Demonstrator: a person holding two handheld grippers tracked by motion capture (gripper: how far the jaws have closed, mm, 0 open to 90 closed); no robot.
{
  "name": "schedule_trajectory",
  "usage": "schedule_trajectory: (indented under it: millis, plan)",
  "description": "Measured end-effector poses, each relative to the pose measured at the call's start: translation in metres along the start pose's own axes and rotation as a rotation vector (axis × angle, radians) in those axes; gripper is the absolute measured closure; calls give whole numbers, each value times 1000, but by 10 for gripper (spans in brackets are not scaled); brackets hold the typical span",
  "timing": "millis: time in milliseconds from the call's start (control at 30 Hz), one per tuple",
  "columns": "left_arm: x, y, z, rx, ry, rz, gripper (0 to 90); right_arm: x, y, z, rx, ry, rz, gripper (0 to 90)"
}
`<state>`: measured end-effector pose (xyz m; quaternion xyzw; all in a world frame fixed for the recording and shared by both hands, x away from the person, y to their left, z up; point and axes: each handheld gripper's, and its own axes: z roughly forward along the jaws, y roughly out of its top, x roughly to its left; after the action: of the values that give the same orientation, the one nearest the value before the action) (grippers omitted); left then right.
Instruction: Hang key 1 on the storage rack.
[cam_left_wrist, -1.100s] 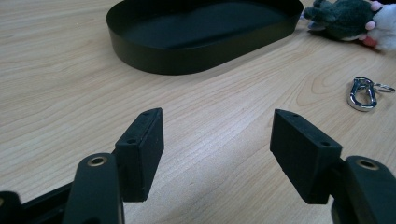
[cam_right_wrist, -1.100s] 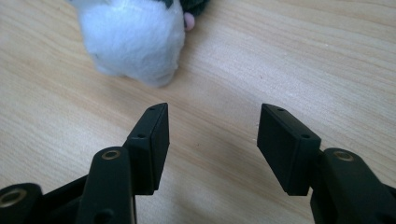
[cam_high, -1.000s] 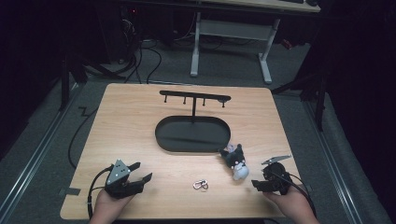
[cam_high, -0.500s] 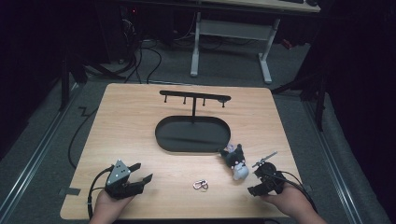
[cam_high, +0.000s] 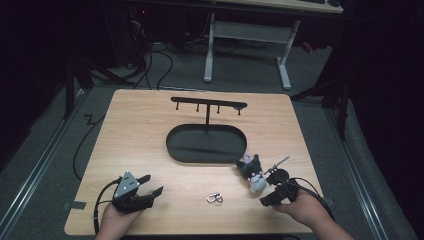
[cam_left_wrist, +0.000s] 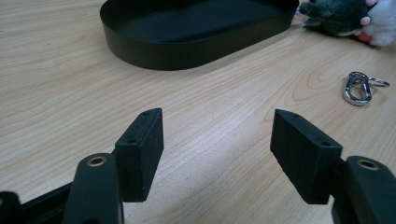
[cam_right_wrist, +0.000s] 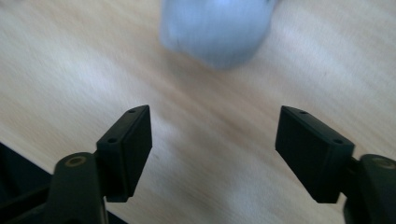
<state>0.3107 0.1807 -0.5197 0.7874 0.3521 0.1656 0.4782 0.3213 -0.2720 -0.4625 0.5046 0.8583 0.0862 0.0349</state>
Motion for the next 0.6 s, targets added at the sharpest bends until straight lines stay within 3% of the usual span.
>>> schedule_trajectory:
  millis: [167,267,367,600]
  plan:
    - [0,0,0,-2,0,5,353,-3,23,-2,-32,20,84,196]
    - [1,0,0,1,0,5,354,-4,29,1,-37,28,93,196]
    - [2,0,-1,-2,2,6,353,-3,37,9,-34,15,73,196]
    - [1,-1,-1,5,-1,11,353,0,48,25,-41,22,104,229]
